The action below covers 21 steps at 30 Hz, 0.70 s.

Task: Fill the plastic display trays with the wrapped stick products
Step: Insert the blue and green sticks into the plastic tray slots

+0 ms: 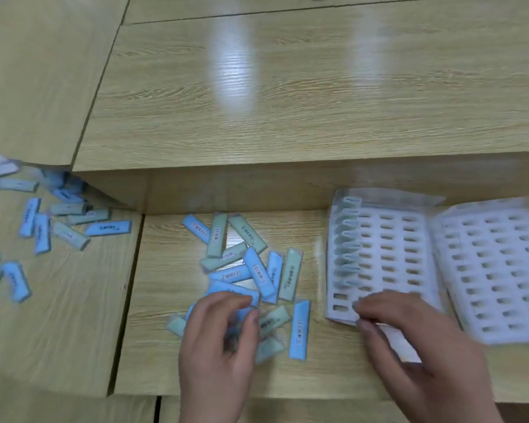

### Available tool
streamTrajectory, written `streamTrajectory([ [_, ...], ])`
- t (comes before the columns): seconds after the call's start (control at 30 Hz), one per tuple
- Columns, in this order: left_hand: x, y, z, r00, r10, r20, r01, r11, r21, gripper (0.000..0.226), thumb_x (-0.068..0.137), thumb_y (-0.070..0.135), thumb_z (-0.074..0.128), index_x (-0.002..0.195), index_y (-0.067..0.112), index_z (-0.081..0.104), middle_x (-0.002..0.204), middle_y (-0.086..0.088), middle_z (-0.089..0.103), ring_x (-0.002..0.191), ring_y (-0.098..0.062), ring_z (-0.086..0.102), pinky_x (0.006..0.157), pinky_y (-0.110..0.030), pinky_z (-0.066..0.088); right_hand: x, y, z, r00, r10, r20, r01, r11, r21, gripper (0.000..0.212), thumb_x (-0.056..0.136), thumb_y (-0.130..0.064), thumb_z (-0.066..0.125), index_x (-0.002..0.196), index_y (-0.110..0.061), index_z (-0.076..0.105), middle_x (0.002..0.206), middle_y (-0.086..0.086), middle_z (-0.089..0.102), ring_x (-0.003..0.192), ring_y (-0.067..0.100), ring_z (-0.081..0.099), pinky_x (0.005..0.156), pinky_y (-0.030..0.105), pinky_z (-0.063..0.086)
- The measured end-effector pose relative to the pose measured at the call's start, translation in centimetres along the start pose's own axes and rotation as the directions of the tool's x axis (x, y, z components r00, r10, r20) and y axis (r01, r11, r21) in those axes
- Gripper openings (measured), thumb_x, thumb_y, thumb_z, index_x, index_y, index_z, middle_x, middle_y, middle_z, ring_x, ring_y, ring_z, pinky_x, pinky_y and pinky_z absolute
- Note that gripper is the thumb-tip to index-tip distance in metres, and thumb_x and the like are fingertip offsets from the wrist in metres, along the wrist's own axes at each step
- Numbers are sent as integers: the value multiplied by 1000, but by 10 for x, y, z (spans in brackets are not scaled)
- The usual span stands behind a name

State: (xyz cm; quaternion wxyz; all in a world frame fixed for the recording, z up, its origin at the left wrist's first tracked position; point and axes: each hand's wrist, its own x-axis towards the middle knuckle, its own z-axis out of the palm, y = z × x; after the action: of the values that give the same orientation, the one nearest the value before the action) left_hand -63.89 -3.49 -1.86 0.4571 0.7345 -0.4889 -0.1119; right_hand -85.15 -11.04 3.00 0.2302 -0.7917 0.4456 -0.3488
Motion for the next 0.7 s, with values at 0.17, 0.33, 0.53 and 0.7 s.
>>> streamTrajectory([
  [0.17,-28,-16,-24,994,-84,71,73,986,149,24,81,38,64,103,30,68,105,9,60,95,-15,61,76,-29,49,-19,-36,48,953,86,291,-33,983,-183,30,82,-37,66,109,-26,73,106,-9,69,60,3,63,44,18,47],
  [0.33,-42,-19,-21,978,-48,201,-15,954,299,38,80,48,64,106,21,73,109,7,53,96,-17,56,74,-28,51,-21,-36,74,911,123,395,18,943,-333,53,66,-30,88,115,-21,73,115,-5,69,66,10,70,38,22,46],
  [0.53,-37,-24,-17,969,8,248,-83,952,296,31,84,43,63,106,24,73,112,4,55,94,-22,59,75,-30,50,-9,-29,88,843,98,529,151,901,-407,57,64,-19,87,117,-24,67,125,-7,61,67,16,67,40,30,49],
  [0.7,-34,-31,-23,966,81,245,-173,908,381,23,91,34,56,107,23,67,107,0,61,88,-24,59,52,-36,53,6,-34,87,814,194,548,105,878,-467,43,66,-17,87,103,-24,67,112,-7,62,65,16,63,33,30,44],
])
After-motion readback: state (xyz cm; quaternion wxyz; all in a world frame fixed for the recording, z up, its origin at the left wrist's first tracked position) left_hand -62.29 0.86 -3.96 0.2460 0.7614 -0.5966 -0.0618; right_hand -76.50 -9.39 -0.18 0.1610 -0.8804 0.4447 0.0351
